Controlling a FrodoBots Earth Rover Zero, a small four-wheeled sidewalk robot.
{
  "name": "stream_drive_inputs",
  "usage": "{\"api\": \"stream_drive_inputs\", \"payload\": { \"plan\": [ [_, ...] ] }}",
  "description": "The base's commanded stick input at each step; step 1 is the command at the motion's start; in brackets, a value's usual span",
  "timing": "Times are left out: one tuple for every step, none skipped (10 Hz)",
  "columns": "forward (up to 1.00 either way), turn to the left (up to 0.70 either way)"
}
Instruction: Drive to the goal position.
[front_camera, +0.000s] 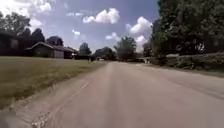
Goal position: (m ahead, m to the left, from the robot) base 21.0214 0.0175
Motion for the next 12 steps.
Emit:
{"api": "stream_drive_inputs", "payload": {
  "plan": [
    [1.0,0.02],
    [1.0,0.02],
    [1.0,0.02],
    [1.0,0.02],
    [1.0,0.0],
    [1.0,0.02],
    [1.0,0.02],
    [1.0,0.02],
    [1.0,0.02],
    [1.0,0.02],
    [1.0,0.02],
    [1.0,0.02]
  ]
}}
